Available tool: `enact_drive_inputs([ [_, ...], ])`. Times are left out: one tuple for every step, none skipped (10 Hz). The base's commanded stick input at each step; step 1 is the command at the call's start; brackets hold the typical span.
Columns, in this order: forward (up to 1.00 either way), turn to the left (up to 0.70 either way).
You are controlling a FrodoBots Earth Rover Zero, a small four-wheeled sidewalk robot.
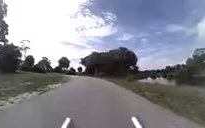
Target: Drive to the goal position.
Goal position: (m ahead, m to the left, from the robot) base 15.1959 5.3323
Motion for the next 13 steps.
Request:
enact_drive_inputs([
  [0.69,0.03],
  [0.69,0.03],
  [0.69,0.03],
  [0.69,0.03],
  [0.69,0.03],
  [0.69,0.03],
  [0.69,0.03],
  [0.69,0.03],
  [0.69,0.03],
  [0.69,0.03],
  [0.69,0.09],
  [0.69,0.26],
  [0.69,0.34],
])
